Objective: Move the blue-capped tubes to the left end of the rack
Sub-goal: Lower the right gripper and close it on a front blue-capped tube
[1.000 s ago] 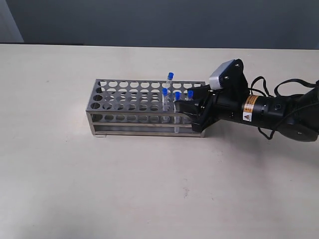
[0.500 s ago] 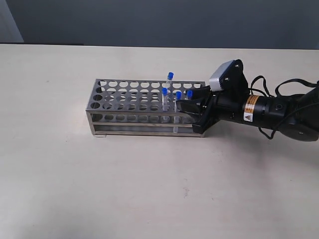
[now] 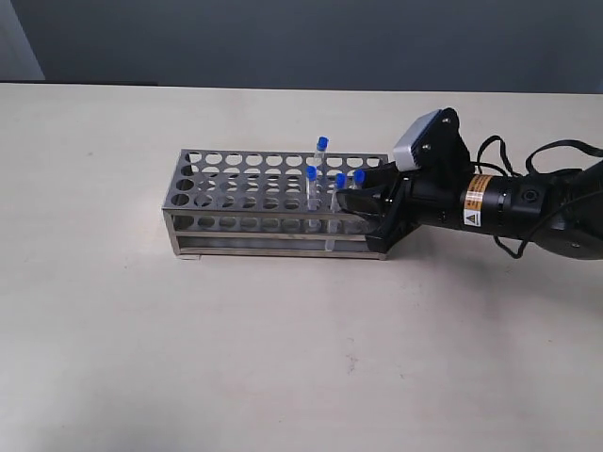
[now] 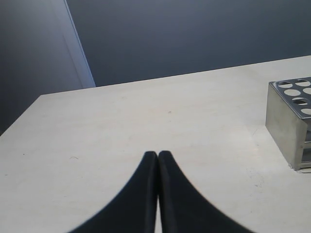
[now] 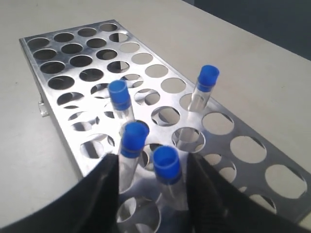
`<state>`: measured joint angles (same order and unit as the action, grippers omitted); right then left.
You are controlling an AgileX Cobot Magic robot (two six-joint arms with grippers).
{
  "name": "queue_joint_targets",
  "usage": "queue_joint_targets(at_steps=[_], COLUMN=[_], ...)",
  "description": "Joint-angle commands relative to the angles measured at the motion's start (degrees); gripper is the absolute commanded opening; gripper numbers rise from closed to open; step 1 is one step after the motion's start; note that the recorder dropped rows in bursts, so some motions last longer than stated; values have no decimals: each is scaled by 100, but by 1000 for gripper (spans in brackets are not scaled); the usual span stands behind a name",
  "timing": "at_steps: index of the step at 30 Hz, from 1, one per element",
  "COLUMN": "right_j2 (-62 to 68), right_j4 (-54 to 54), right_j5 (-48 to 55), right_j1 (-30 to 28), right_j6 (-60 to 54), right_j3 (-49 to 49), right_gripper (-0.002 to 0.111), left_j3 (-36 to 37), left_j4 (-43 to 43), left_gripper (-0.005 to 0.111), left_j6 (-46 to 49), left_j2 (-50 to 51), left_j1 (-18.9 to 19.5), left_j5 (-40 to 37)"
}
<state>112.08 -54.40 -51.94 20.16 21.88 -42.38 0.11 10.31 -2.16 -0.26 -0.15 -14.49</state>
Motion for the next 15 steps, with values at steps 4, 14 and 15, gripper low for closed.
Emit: queue_joint_targets(at_steps=[4, 14, 15], right_j2=[-37, -47, -47], right_j4=[57, 134, 134], right_j5=[385, 683, 708], right_j1=[-10, -10, -10], right_j6=[84, 63, 63], right_j3=[-23, -23, -23], right_gripper=[49, 49, 49], left_j3=[-11, -11, -11], left_j4=[-14, -14, -14], left_gripper=[0, 0, 0], left_j6=[-20, -20, -20], left_j2=[26, 26, 26], left_j1=[-39, -39, -39], left_j5=[77, 77, 77])
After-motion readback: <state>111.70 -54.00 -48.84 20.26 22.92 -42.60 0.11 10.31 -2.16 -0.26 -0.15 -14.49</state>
